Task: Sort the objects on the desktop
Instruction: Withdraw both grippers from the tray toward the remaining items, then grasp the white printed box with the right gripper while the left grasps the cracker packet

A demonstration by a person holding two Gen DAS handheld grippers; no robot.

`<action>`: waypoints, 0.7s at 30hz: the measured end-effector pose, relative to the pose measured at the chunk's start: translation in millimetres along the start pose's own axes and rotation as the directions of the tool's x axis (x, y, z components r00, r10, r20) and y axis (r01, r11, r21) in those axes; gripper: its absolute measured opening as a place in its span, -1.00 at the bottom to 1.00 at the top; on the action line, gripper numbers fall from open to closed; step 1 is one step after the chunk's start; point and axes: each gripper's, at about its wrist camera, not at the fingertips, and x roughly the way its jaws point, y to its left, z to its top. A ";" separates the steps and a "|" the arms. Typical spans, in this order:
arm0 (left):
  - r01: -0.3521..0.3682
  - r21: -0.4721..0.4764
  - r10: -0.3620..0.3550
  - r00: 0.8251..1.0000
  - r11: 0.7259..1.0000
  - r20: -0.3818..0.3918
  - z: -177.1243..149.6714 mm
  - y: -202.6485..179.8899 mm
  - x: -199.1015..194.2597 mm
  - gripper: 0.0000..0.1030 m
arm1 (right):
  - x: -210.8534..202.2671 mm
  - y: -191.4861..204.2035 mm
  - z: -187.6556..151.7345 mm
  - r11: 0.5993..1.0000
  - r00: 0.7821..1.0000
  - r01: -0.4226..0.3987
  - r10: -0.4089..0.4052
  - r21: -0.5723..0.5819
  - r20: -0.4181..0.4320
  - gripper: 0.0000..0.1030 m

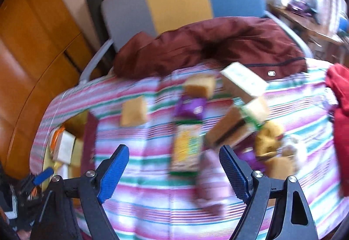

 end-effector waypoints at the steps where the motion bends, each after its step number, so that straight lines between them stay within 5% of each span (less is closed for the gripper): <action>1: 0.012 0.018 -0.012 1.000 1.000 -0.006 3.6 -7.2 4.0 0.02 | -2.4 -11.9 4.3 1.000 1.000 0.013 -0.014 0.021 0.007 0.66; 10: 0.125 0.146 -0.117 0.991 0.981 -0.061 32.9 -68.6 41.2 0.03 | -2.6 -94.9 45.0 0.984 0.995 0.081 -0.090 0.161 0.052 0.66; 21: 0.290 0.254 -0.264 0.956 0.923 -0.131 66.5 -129.9 94.9 0.04 | 55.1 -97.3 85.4 0.981 0.987 0.158 -0.159 -0.117 -0.003 0.65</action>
